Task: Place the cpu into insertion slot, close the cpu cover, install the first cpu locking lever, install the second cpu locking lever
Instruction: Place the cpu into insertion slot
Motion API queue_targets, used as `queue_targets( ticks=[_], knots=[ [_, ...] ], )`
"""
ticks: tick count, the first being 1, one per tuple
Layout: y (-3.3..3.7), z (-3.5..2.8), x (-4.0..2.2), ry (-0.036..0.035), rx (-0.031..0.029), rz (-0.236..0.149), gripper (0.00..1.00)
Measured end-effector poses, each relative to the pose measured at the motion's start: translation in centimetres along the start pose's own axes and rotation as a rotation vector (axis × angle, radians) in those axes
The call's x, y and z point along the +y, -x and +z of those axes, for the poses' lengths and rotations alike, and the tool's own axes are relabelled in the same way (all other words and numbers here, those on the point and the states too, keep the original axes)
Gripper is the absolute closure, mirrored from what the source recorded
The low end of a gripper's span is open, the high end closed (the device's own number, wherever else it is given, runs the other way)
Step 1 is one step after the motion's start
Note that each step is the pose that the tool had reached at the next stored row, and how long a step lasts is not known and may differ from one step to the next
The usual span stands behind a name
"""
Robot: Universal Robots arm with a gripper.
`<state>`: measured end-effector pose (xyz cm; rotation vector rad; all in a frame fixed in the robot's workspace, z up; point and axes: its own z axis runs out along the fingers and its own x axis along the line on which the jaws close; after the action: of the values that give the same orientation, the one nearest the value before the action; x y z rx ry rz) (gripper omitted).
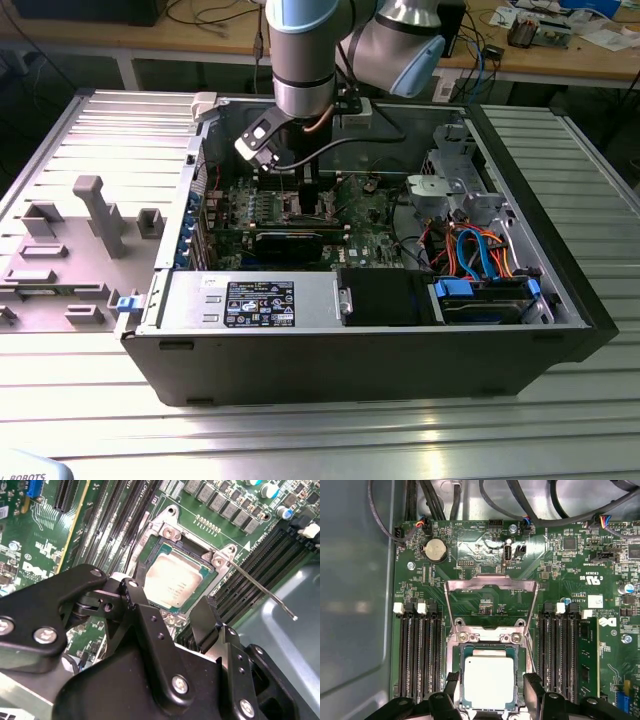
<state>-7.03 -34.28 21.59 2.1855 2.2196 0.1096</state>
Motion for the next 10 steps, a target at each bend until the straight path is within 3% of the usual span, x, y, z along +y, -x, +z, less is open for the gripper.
queue_targets(
  ticks=[6, 10],
  knots=[
    [0.00, -0.01, 0.00, -0.0002, -0.0005, 0.000, 0.38],
    [-0.02, -0.72, 0.04, -0.0003, -0.0005, 0.000, 0.38]
  ],
)
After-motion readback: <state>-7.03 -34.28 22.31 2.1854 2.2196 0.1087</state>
